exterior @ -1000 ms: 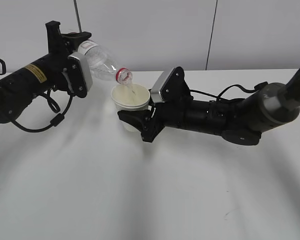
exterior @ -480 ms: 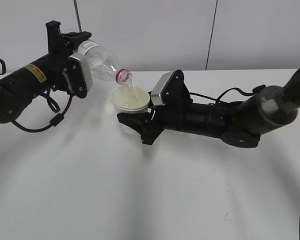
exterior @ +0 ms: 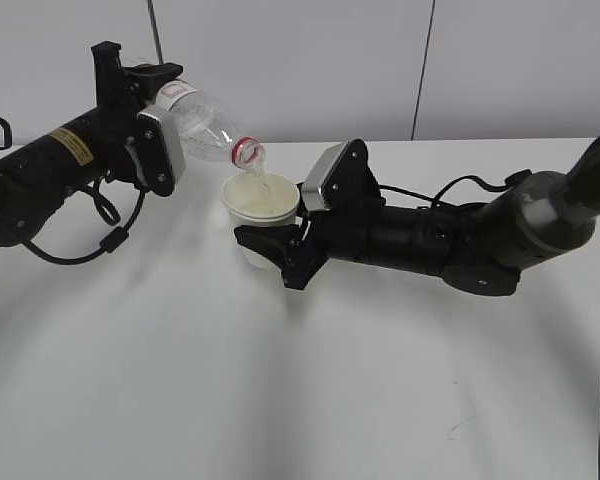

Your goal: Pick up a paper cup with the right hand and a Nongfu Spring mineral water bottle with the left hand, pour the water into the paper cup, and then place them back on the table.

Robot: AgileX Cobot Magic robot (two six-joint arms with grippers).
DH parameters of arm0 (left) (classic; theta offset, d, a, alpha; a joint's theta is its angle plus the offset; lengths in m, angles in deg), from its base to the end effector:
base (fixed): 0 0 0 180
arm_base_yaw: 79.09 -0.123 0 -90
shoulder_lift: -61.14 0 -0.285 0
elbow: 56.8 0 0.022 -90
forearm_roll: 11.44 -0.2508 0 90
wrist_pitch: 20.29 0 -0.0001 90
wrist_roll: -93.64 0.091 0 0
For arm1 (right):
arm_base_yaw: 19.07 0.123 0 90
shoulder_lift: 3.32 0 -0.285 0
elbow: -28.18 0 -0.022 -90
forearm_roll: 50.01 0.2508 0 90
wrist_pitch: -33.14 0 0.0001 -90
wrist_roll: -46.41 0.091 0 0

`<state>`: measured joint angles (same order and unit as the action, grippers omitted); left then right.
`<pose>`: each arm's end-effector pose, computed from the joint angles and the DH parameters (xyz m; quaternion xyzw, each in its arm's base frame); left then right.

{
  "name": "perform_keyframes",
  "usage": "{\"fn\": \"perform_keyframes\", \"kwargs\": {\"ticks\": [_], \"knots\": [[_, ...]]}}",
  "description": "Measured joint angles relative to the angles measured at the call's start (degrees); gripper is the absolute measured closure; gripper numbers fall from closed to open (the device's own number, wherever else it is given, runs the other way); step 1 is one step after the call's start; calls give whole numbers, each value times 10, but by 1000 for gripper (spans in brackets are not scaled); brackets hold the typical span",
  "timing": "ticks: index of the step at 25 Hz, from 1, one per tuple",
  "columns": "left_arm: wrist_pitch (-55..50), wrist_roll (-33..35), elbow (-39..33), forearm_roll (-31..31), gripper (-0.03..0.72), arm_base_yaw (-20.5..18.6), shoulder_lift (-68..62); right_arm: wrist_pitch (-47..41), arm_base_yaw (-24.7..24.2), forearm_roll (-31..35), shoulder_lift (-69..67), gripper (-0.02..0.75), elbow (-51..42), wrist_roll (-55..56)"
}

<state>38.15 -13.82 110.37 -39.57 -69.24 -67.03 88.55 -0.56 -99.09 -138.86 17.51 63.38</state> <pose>0.4215 -0.1103 0.1719 0.6017 0.3238 0.3442 0.6439 0.3905 0.1904 0.1107 -0.4166 0.6422 0.2688 0.5846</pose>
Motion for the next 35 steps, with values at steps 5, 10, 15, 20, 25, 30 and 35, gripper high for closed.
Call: {"fn": "perform_keyframes", "kwargs": {"ticks": [5, 10, 15, 20, 25, 30, 35], "knots": [[0, 0, 0, 0, 293, 0, 0, 0, 0, 0, 0, 256, 0, -1], [0, 0, 0, 0, 293, 0, 0, 0, 0, 0, 0, 256, 0, -1], [0, 0, 0, 0, 293, 0, 0, 0, 0, 0, 0, 256, 0, -1], [0, -27, 0, 1, 293, 0, 0, 0, 0, 2, 0, 256, 0, -1], [-1, -88, 0, 3, 293, 2, 0, 0, 0, 18, 0, 256, 0, -2], [-2, -170, 0, 8, 293, 13, 0, 0, 0, 38, 0, 256, 0, -2], [-19, -287, 0, 13, 293, 17, 0, 0, 0, 52, 0, 256, 0, -3]]}}
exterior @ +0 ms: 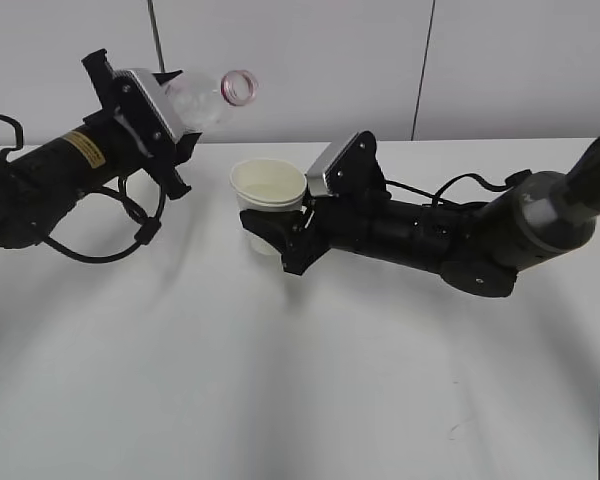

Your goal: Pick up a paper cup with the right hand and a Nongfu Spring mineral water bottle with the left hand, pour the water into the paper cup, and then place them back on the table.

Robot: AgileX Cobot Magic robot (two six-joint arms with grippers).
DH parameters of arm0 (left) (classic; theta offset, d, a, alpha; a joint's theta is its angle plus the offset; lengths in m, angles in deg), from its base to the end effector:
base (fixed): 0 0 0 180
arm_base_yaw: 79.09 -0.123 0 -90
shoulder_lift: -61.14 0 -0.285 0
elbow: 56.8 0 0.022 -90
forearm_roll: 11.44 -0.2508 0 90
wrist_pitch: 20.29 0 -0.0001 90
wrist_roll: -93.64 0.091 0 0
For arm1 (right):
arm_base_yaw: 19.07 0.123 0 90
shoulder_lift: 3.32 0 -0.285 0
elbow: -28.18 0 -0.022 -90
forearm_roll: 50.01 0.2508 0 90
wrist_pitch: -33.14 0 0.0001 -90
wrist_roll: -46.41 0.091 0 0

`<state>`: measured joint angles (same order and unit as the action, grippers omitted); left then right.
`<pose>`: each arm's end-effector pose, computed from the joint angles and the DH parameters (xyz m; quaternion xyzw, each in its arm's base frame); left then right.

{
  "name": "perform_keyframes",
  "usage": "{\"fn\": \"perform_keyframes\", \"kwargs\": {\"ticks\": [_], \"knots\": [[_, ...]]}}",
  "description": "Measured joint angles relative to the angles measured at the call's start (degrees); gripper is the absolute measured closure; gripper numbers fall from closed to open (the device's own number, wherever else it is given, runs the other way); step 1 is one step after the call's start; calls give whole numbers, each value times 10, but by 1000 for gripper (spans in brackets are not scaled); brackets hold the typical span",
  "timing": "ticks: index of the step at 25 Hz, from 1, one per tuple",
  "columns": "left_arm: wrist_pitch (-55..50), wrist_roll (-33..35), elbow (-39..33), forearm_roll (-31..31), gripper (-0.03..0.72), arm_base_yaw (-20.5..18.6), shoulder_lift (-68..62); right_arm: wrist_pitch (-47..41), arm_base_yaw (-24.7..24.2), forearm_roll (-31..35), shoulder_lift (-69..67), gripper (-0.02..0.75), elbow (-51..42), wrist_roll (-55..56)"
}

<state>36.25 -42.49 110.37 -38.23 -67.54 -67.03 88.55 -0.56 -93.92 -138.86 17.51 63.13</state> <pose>0.4197 -0.1207 0.1696 0.5067 0.4724 0.1666 0.7017 0.3958 0.1873 0.1134 -0.3775 0.6546 0.2639 0.5995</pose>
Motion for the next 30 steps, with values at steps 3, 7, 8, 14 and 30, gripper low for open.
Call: {"fn": "perform_keyframes", "kwargs": {"ticks": [3, 7, 8, 14, 30], "knots": [[-24, -121, 0, 17, 293, 0, 0, 0, -5, 9, 0, 256, 0, 0], [-46, -258, 0, 25, 293, 0, 0, 0, -26, 11, 0, 256, 0, 3], [-49, -290, 0, 26, 293, 0, 0, 0, -32, 11, 0, 256, 0, 4], [-79, -423, 0, 26, 293, 0, 0, 0, -90, 11, 0, 256, 0, 20], [-114, -560, 0, 22, 293, 4, 0, -14, -166, 41, -14, 256, 6, 23]]}}
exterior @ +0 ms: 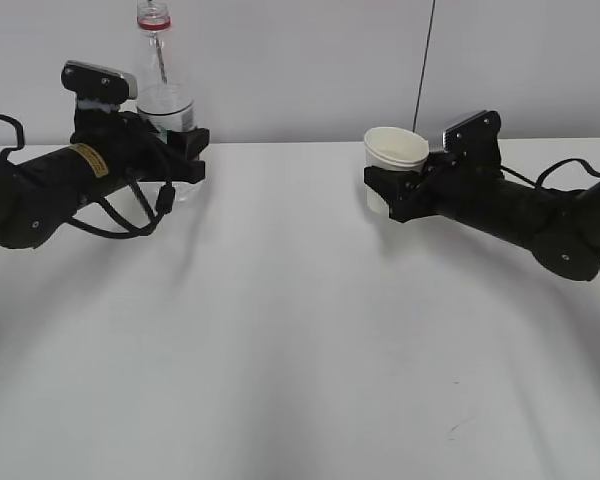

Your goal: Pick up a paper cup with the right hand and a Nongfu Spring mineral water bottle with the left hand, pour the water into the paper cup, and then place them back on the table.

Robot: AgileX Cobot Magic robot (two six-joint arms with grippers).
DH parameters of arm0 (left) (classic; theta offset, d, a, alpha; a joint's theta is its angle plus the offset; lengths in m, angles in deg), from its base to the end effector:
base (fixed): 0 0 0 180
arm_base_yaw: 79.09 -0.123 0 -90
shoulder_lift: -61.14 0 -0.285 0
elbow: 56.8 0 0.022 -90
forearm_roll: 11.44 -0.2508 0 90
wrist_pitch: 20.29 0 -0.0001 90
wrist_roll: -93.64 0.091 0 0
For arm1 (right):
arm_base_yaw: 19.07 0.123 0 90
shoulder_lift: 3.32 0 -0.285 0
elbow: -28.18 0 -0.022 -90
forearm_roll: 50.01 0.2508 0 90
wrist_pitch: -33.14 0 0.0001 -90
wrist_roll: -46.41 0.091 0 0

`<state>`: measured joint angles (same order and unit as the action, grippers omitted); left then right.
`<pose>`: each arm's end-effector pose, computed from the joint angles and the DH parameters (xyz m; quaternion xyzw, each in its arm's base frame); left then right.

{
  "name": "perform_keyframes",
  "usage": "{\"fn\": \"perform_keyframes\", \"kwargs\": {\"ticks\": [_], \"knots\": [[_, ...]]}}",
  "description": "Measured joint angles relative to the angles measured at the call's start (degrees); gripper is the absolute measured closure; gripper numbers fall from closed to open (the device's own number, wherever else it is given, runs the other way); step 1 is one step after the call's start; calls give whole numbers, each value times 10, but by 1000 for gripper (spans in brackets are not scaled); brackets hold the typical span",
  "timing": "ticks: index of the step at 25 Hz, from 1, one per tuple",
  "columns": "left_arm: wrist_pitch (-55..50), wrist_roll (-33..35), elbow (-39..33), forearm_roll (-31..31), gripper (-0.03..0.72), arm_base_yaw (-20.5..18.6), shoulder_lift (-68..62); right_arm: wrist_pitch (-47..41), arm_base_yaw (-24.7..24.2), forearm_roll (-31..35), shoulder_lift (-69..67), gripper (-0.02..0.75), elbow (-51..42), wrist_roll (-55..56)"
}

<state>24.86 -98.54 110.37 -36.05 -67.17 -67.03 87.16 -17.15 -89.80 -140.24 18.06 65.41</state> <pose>0.4221 -0.1165 0.1529 0.2112 0.7257 -0.1479 0.6379 0.4378 0.0618 0.1050 -0.2296 0.7243 0.1786 0.6251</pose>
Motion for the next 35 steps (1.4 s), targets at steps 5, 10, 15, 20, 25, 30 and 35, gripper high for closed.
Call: {"fn": "perform_keyframes", "kwargs": {"ticks": [5, 10, 15, 20, 25, 30, 35], "knots": [[-1, -2, 0, -10, 293, 9, 0, -2, -2, 7, -15, 256, 3, -18], [-1, -2, 0, -13, 293, 12, 0, -2, -2, 8, -22, 256, 13, -28], [-1, -6, 0, -14, 293, 14, 0, -2, -2, 8, -25, 256, 14, -36], [-1, -8, 0, -14, 293, 14, 0, -2, -2, 8, -38, 256, 21, -36], [-1, -8, 0, -14, 293, 14, 0, -2, -2, 8, -45, 256, 21, -38], [-1, -8, 0, -14, 293, 14, 0, -2, -2, 8, -52, 256, 22, -49], [-1, -8, 0, -14, 293, 14, 0, 5, -2, 8, -62, 256, 24, -52]]}}
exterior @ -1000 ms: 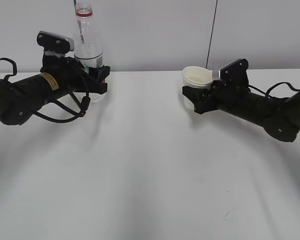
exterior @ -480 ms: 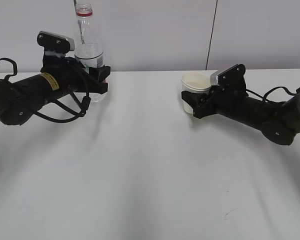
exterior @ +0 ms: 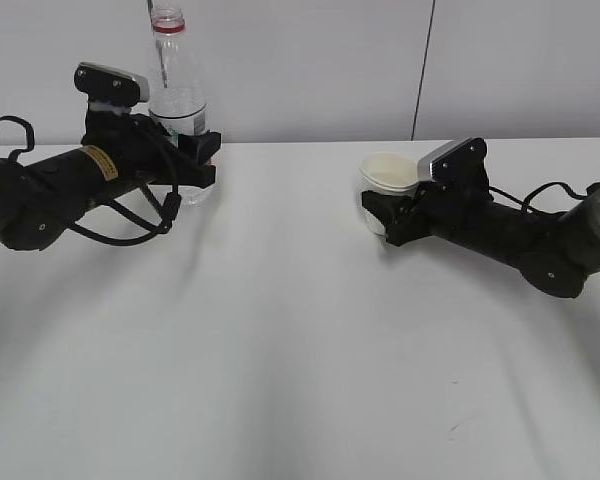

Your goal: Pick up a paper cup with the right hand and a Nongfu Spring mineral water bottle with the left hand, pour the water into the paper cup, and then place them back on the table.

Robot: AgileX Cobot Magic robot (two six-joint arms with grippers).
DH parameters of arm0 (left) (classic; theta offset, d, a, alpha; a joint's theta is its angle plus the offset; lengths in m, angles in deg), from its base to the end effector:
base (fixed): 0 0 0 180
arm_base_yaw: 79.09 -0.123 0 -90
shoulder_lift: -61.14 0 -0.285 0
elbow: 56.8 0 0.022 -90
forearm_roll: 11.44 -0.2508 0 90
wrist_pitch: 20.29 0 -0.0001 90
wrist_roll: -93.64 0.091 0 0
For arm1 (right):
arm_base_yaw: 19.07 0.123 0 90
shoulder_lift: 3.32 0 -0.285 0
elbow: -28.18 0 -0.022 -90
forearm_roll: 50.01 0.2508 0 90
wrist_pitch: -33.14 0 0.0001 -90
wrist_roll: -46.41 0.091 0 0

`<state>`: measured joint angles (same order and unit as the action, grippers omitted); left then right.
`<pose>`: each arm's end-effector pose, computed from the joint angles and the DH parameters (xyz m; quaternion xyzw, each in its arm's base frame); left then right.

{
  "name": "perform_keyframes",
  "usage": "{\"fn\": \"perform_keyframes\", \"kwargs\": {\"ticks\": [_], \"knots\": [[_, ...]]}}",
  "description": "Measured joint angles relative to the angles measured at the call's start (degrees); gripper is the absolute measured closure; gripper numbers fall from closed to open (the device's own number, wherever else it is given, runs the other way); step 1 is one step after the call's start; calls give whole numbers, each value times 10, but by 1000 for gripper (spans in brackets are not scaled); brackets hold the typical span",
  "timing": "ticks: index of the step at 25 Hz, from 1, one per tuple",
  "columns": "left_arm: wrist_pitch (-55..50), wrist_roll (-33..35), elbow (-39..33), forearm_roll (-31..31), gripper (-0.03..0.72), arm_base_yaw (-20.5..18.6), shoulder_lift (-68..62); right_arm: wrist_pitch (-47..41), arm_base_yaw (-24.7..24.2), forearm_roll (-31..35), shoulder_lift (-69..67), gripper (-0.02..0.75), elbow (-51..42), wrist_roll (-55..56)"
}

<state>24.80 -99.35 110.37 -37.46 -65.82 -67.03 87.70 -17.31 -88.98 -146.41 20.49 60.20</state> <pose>0.4184 -0.1277 0.1524 0.2266 0.7230 -0.1599 0.6327 0.4439 0.0603 0.0680 -0.2501 0.7320 0.1576 0.6138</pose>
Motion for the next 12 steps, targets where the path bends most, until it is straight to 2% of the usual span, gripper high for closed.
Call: {"fn": "perform_keyframes", "kwargs": {"ticks": [7, 12], "knots": [[0, 0, 0, 0, 293, 0, 0, 0, 0, 0, 0, 134, 2, 0], [0, 0, 0, 0, 293, 0, 0, -2, 0, 0, 0, 118, 1, 0]]}}
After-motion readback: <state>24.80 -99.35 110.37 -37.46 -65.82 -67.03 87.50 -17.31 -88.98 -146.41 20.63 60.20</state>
